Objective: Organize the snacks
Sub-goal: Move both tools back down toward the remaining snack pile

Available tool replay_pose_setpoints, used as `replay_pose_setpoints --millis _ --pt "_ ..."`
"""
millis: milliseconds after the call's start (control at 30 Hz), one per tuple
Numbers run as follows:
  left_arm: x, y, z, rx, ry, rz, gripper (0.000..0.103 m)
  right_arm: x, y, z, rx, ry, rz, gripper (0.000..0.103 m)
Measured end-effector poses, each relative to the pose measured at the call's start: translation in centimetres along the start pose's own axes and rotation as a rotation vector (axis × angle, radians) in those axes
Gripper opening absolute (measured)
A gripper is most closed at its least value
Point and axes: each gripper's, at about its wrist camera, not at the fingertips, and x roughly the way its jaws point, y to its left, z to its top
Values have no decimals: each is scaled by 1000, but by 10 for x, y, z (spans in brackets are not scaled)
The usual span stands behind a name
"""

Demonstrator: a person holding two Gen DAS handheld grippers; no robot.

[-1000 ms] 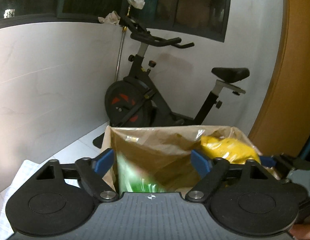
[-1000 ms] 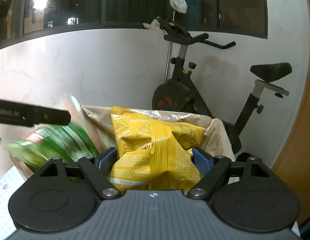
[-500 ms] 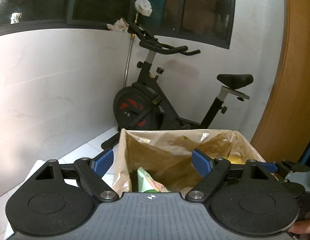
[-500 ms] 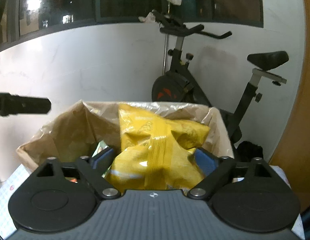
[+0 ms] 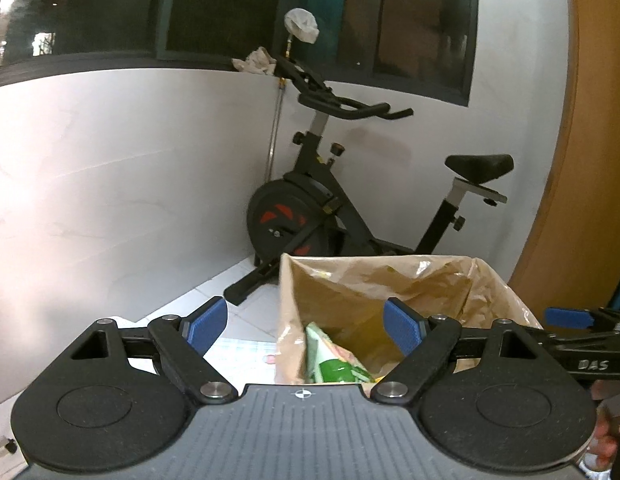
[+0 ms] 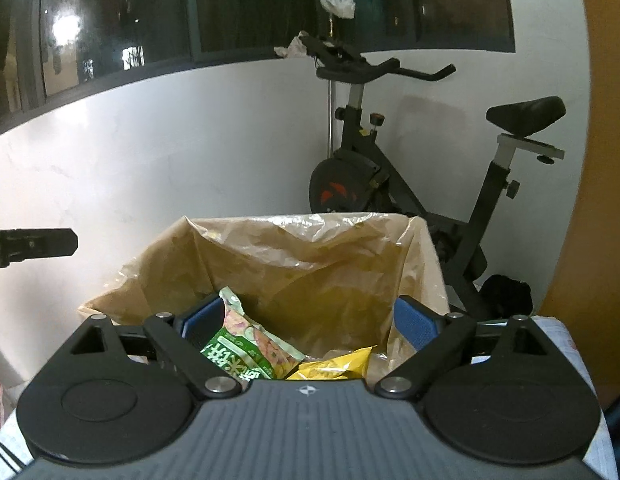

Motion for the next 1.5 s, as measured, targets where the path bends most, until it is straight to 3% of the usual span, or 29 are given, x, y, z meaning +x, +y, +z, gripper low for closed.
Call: replay_pose_setpoints --millis 267,533,1033,1500 --pt "-38 21 -12 7 -14 27 87 -41 11 -6 14 -49 9 94" --pt "-68 33 -53 -14 -3 69 87 -70 18 -49 33 -15 4 94" --pt "-82 15 -133 -54 71 66 87 -85 20 -149 59 200 -62 94" --pt "-75 5 -175 -116 161 50 87 -74 23 -206 67 471 -111 94"
